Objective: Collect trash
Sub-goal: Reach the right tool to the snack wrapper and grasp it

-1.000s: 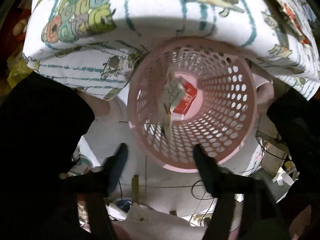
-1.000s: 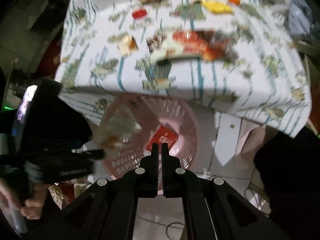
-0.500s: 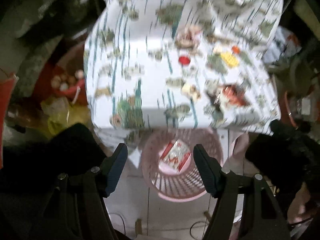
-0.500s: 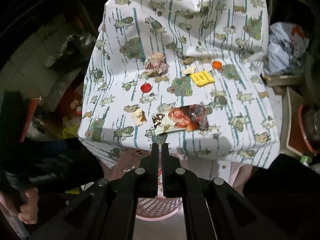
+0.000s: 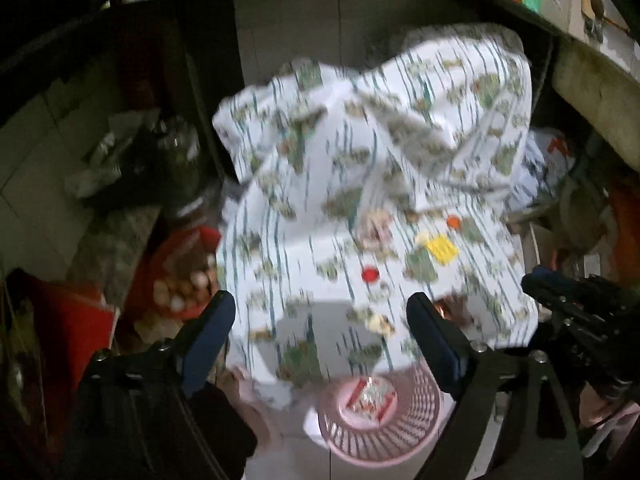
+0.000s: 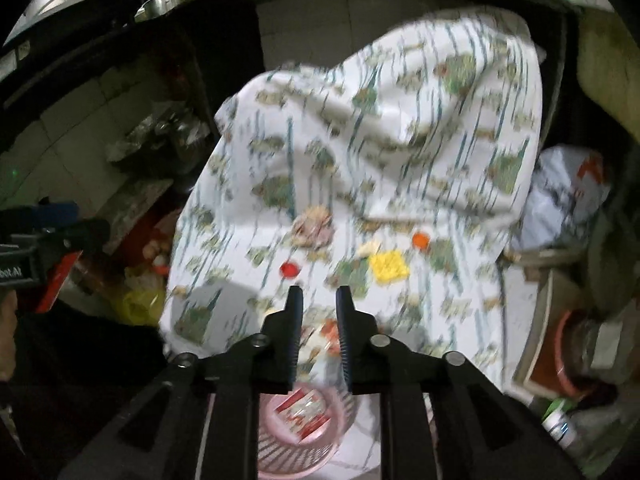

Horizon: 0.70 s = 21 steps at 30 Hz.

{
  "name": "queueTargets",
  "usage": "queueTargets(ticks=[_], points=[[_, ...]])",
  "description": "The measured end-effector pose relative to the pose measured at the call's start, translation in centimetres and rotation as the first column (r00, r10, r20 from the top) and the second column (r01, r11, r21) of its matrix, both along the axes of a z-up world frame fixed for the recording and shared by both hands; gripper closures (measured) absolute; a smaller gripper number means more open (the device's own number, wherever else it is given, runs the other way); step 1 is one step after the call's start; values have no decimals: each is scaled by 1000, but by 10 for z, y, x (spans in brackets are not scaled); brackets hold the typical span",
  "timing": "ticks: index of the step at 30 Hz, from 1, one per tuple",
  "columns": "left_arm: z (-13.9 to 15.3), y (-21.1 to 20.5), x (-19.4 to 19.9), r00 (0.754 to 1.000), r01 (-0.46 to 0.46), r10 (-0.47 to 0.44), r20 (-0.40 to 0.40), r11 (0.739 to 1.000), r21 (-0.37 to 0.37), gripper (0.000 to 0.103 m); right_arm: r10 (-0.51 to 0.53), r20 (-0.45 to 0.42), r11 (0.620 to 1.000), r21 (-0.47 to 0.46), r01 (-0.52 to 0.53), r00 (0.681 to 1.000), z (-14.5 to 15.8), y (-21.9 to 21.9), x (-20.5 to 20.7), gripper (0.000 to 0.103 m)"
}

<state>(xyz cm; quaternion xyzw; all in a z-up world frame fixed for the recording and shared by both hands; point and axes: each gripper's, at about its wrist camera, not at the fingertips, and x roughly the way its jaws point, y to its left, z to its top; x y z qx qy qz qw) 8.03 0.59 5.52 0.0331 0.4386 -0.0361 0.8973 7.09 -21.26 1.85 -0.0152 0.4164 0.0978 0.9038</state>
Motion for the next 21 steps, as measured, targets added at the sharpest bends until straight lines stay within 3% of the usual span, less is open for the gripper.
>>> queueTargets(ticks=[3,7,9,13,16,21], points=[[1,6,20,999,-22,23,26,1000,-12,16,-32,7,999,37,32,999,4,-9,19,82],[-19,15,43,999,-50,50,10,998,-39,16,-88,28,995,57,86,996,-4,-22,30,61],[-37,16,48,999,-46,45,-9,998,-33,16,-112,15,992,64,111,994,-18,-27,32,59],[-77,21,59,994,-78,77,-72,997,-19,8,-143,-133,987,50,151,981,-64,-33,42,59],[-103,14,73,989,-55,55,-137,998,-2,4,-195,-279,979,-5,202,940,-96,-36,51,59],[-129,7,81,978,-36,42,-205,999,32,4,-164,-431,971,88,222,887,-125,-42,57,59]])
